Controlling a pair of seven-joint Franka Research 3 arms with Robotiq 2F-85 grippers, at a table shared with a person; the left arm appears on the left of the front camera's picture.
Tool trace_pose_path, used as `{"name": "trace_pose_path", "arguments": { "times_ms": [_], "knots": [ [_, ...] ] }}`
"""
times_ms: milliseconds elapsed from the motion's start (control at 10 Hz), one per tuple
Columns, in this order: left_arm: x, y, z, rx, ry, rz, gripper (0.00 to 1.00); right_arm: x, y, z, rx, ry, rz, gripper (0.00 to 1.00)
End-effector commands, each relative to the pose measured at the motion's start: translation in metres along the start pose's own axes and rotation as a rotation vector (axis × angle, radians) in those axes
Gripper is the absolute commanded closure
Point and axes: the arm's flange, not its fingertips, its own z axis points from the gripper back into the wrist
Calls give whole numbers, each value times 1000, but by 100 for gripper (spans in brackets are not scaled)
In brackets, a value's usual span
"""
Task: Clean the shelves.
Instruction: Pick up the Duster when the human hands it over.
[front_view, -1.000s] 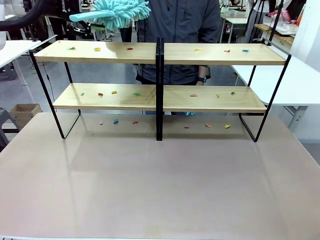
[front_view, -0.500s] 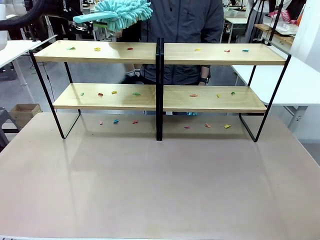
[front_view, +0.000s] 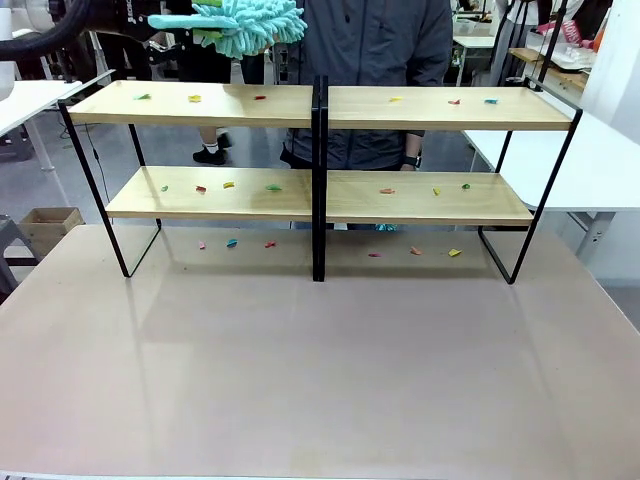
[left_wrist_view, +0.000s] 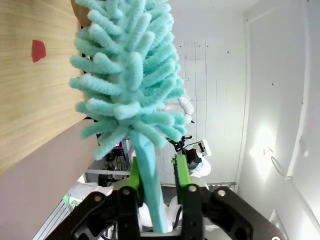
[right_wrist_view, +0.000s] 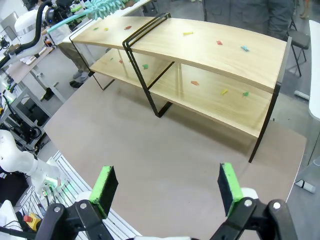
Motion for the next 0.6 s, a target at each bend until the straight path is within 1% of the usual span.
{"name": "trace_pose_path", "arguments": {
  "times_ms": [0, 500],
  "knots": [
    [-3, -2, 1, 7, -3, 2, 100, 0, 0, 0, 10, -4, 2, 0],
    [-5, -4, 3, 4, 7, -16, 100, 0, 0, 0, 10, -4, 2, 0]
  ]
}}
